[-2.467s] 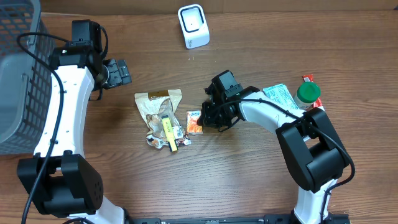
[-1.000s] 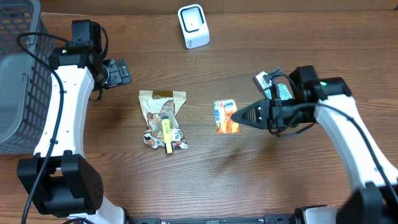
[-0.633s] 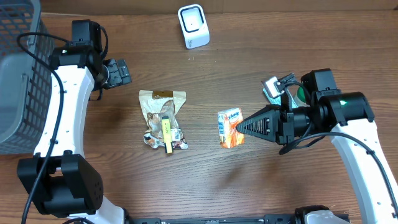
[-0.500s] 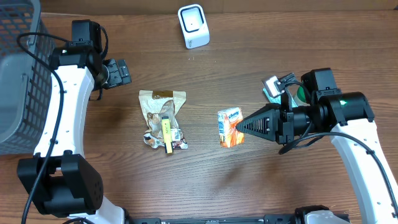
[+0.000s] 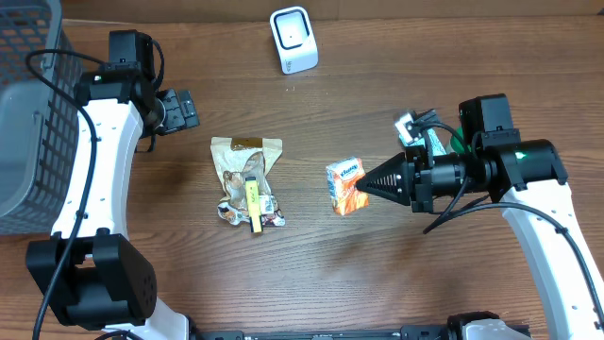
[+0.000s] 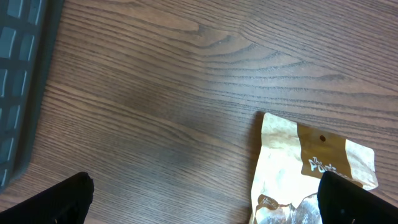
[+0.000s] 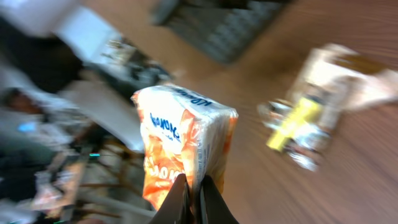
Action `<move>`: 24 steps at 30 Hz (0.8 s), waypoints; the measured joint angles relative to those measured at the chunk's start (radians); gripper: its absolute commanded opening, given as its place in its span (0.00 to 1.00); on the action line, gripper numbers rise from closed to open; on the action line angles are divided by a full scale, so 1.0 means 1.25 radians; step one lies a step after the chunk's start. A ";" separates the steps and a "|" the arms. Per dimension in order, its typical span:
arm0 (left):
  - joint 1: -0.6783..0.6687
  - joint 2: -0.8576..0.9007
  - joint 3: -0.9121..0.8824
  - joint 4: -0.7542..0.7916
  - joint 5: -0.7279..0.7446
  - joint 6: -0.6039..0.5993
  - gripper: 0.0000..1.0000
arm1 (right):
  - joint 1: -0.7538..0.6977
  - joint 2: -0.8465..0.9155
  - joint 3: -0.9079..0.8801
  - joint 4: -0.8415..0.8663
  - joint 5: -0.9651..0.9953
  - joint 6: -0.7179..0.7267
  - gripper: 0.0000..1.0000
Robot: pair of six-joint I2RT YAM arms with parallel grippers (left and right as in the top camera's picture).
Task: Scan the item barcode
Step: 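Carry the Kleenex pack toward the white scanner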
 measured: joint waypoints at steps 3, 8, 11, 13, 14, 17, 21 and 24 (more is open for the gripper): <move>0.000 0.000 0.000 0.000 0.000 0.000 1.00 | 0.000 0.015 0.000 0.057 0.134 0.078 0.04; 0.000 0.000 0.000 0.000 0.000 0.000 1.00 | 0.000 0.062 0.000 0.174 0.315 0.256 0.03; 0.000 0.000 0.000 0.000 0.000 0.000 1.00 | 0.001 0.096 0.001 0.248 0.379 0.361 0.03; 0.000 0.000 0.000 0.000 0.000 0.000 1.00 | 0.001 0.116 0.009 0.272 0.407 0.416 0.03; 0.000 0.000 0.000 0.000 0.000 0.000 1.00 | 0.001 0.125 0.020 0.272 0.420 0.437 0.03; 0.000 0.000 0.000 0.000 0.000 0.000 1.00 | 0.002 0.157 0.107 0.249 0.471 0.496 0.03; 0.000 0.000 0.000 0.000 0.000 0.000 1.00 | 0.017 0.211 0.321 0.159 0.556 0.535 0.03; 0.000 0.000 0.000 0.000 0.000 0.000 1.00 | 0.050 0.261 0.495 0.101 0.625 0.545 0.03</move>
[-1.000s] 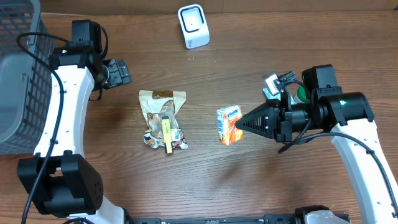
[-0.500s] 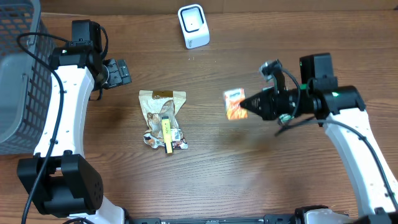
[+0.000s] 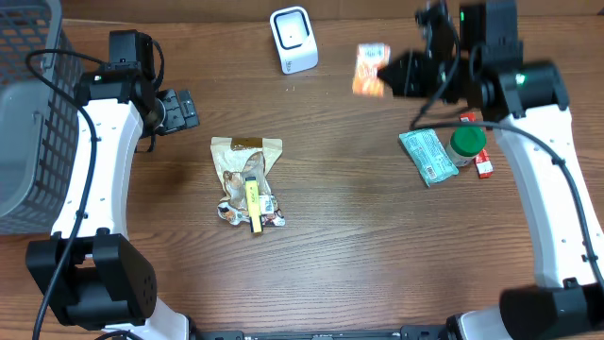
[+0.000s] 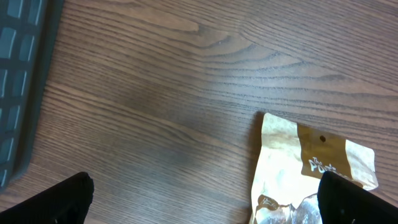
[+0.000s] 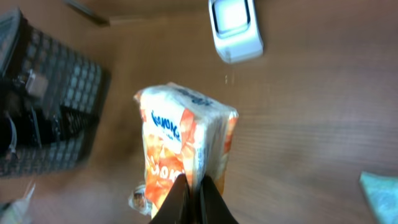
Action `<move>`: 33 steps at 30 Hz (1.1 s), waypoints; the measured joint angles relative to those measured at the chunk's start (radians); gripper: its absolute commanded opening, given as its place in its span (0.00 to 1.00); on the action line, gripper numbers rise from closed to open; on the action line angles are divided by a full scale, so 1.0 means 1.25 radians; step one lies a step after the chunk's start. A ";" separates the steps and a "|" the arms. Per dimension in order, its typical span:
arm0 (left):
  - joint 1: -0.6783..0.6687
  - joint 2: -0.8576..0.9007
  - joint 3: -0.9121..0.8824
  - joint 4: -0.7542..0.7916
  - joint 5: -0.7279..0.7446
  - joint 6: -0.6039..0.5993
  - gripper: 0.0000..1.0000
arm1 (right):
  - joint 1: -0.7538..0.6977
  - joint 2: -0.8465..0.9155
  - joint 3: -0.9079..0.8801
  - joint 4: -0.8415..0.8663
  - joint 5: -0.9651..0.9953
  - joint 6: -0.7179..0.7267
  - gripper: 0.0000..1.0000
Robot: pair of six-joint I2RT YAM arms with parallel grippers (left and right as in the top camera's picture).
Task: Scan the item barcode
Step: 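Carry the Kleenex pack toward the white scanner, then hold the Kleenex pack in front of the scanner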
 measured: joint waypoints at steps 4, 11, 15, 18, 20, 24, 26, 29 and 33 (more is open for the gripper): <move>0.000 0.000 0.000 0.000 0.000 0.000 1.00 | 0.063 0.081 0.176 0.008 0.108 -0.019 0.04; 0.000 0.000 0.000 -0.001 0.001 0.000 1.00 | 0.191 0.219 0.208 0.226 0.400 -0.177 0.04; 0.000 0.000 0.000 0.000 0.000 0.000 1.00 | 0.236 0.308 0.208 0.326 0.508 -0.312 0.04; 0.000 0.000 0.000 0.000 0.000 0.000 1.00 | 0.259 0.381 0.208 0.388 0.563 -0.432 0.04; 0.000 0.000 0.000 0.000 0.000 0.000 0.99 | 0.266 0.425 0.208 0.420 0.584 -0.511 0.04; 0.000 0.000 0.000 0.001 0.000 0.000 1.00 | 0.266 0.504 0.208 0.484 0.612 -0.643 0.04; 0.000 0.000 0.000 0.000 0.000 0.000 1.00 | 0.265 0.537 0.208 0.518 0.626 -0.686 0.04; 0.000 0.000 0.000 0.000 0.000 0.000 1.00 | 0.265 0.574 0.207 0.574 0.648 -0.726 0.04; 0.000 0.000 0.000 0.001 0.000 0.000 1.00 | 0.265 0.594 0.207 0.652 0.663 -0.752 0.04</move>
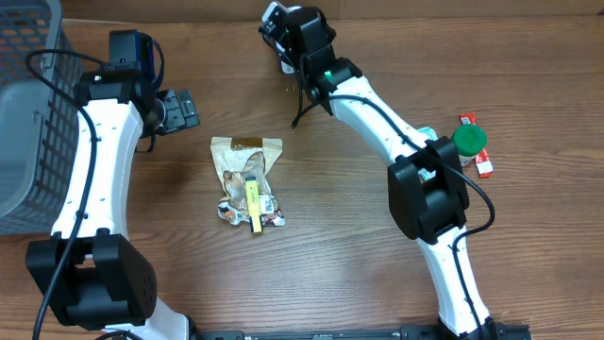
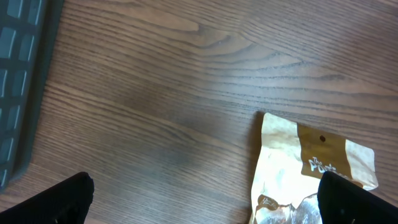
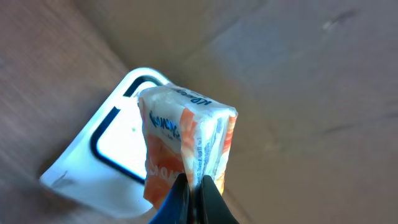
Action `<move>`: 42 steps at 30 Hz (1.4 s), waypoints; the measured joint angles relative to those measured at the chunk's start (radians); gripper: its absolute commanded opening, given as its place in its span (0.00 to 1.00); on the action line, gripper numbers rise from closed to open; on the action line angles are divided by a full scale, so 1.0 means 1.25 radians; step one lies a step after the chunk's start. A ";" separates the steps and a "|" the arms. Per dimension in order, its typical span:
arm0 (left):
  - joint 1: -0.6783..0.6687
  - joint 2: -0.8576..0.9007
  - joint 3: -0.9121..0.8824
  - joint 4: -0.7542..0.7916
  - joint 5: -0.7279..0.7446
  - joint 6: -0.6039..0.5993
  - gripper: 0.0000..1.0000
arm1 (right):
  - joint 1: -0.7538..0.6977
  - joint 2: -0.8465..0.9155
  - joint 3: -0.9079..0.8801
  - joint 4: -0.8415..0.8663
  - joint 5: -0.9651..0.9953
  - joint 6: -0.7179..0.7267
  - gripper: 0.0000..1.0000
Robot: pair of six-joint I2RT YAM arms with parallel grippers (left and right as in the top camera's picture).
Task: Scan the item barcode
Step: 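Hold the Kleenex pack in front of the scanner, then carry the Kleenex pack to the right side and release it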
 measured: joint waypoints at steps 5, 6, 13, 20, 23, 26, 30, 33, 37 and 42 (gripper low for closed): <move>0.000 0.000 0.000 0.000 0.000 0.000 1.00 | -0.001 0.004 0.000 0.081 0.003 -0.031 0.04; 0.000 0.000 0.000 0.000 0.000 0.000 0.99 | -0.001 0.005 0.000 0.089 0.005 -0.036 0.04; 0.000 0.000 0.000 0.000 0.000 0.000 1.00 | -0.005 0.044 0.000 0.097 0.006 -0.049 0.04; 0.000 0.000 0.000 -0.001 0.000 0.000 1.00 | -0.020 0.081 0.000 0.104 0.033 -0.051 0.04; 0.000 0.000 0.000 -0.001 0.000 0.000 1.00 | -0.019 0.081 0.000 0.108 0.063 -0.051 0.04; 0.000 0.000 0.000 -0.001 0.000 0.000 1.00 | -0.016 0.078 0.000 0.081 0.095 -0.041 0.04; 0.000 0.000 0.000 0.000 0.000 0.000 1.00 | -0.008 0.031 -0.003 -0.027 0.128 0.035 0.04; 0.000 0.000 0.000 -0.001 0.000 0.000 1.00 | -0.002 -0.057 -0.008 -0.188 0.136 0.136 0.04; 0.000 0.000 0.000 0.000 -0.001 0.000 1.00 | -0.002 -0.237 -0.004 -0.454 0.143 0.322 0.04; 0.000 0.000 0.000 -0.001 0.000 0.000 1.00 | -0.034 -0.419 0.010 -0.829 0.132 0.546 0.04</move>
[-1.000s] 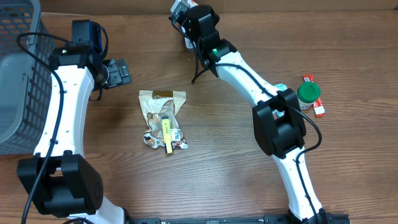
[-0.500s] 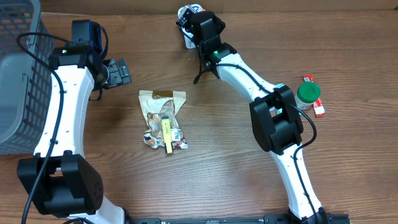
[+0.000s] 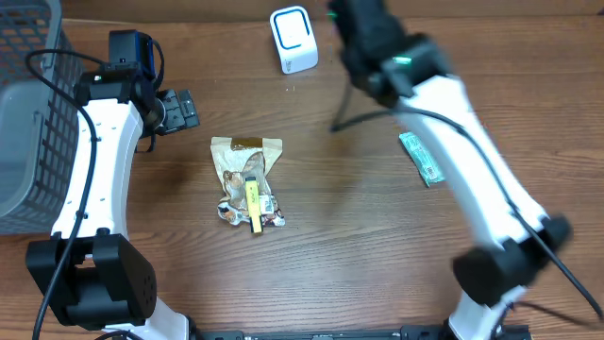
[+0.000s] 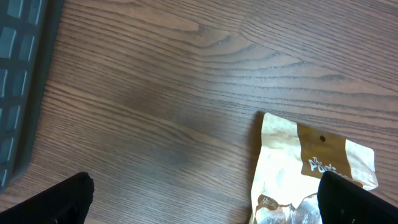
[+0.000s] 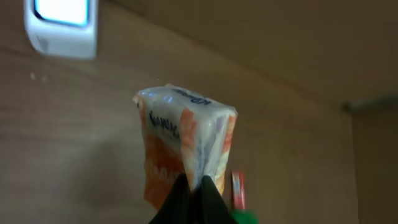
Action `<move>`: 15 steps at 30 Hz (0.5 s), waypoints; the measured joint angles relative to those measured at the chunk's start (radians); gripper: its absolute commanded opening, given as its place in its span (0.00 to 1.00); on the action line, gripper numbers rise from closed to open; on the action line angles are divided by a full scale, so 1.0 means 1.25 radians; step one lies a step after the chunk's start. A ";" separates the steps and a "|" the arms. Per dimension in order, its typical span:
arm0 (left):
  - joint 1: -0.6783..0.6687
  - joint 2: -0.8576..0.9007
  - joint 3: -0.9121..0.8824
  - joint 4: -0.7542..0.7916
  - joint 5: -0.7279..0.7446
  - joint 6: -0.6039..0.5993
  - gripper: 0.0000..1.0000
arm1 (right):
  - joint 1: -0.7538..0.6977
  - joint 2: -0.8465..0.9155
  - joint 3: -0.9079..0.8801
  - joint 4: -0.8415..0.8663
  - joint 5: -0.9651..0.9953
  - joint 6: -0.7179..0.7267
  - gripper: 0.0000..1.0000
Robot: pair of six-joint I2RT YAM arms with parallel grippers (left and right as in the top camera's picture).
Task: Scan the item barcode
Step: 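Carry the Kleenex pack to the right side and release it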
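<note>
My right gripper [image 5: 193,184] is shut on the lower edge of an orange and white snack packet [image 5: 184,140] and holds it upright above the table. The white barcode scanner [image 5: 61,20] lies at the upper left of the right wrist view, well apart from the packet. In the overhead view the scanner [image 3: 293,39] stands at the table's back edge; the right arm [image 3: 444,113] reaches up to its right and hides the packet. My left gripper [image 4: 208,205] is open, low over bare wood, with nothing between its fingers.
A tan snack bag [image 3: 247,179] lies mid-table, its top corner beside my left gripper's right finger [image 4: 348,199]. A grey basket [image 3: 28,113] fills the left edge. A teal packet [image 3: 422,157] lies to the right. A red stick [image 5: 238,190] and a green cap [image 5: 246,218] lie beyond the held packet.
My right gripper, with the packet still in it, has moved from right in front of the scanner's face to a spot right of the scanner. The left arm has not moved.
My right gripper held the orange packet over the middle of the table, right of the tan bag. Then it held it high near the back edge, right of the scanner. Then the packet was close against the scanner's face. Now it is away to the right again.
</note>
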 measured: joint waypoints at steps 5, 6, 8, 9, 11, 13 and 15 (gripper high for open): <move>0.000 0.000 0.000 0.000 0.000 0.000 1.00 | -0.078 -0.024 -0.002 -0.264 -0.100 0.119 0.04; 0.000 0.000 0.000 0.000 0.000 0.000 1.00 | -0.093 -0.018 -0.012 -0.286 -0.125 0.130 0.04; 0.000 0.000 0.000 0.000 0.000 0.000 1.00 | -0.125 -0.005 -0.044 -0.303 -0.175 0.148 0.08; 0.000 0.000 0.000 0.000 0.000 0.000 1.00 | -0.143 0.000 -0.068 -0.298 -0.198 0.157 0.09; 0.000 0.000 0.000 0.000 0.000 0.000 1.00 | -0.180 0.006 -0.128 -0.270 -0.233 0.166 0.09; 0.000 0.000 0.000 0.000 0.000 0.000 1.00 | -0.208 0.008 -0.176 -0.243 -0.249 0.169 0.09; 0.000 0.000 0.000 0.000 0.000 0.000 1.00 | -0.236 0.008 -0.224 -0.211 -0.259 0.171 0.09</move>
